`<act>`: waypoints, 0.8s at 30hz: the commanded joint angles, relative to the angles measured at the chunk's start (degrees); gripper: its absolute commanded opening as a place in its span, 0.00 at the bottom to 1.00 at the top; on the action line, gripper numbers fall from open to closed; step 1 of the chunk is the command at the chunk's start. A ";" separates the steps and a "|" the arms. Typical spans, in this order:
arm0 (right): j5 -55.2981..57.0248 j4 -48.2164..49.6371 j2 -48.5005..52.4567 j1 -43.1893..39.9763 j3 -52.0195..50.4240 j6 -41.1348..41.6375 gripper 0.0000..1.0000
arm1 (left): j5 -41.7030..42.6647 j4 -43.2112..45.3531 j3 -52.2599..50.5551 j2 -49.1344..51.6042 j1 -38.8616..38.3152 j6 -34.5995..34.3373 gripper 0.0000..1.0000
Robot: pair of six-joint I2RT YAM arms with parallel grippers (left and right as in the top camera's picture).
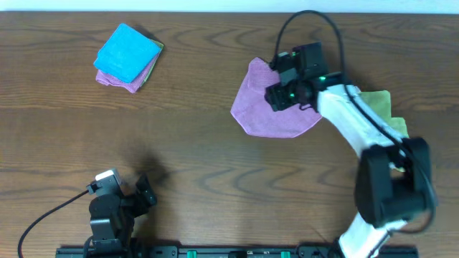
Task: Fold the cloth
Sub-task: 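Lower the purple cloth onto the table center and release it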
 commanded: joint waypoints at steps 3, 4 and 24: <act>1.95 8.55 4.83 1.53 0.44 -1.49 0.63 | 4.90 -0.57 -1.07 -0.39 0.31 -4.26 0.95; 2.19 10.25 5.77 1.75 0.44 -1.49 0.63 | 5.14 -0.55 -1.07 -0.39 0.31 -5.22 0.95; 5.07 20.55 11.43 2.29 0.57 1.88 0.01 | 5.11 -0.55 -1.07 -0.39 0.31 -8.17 0.95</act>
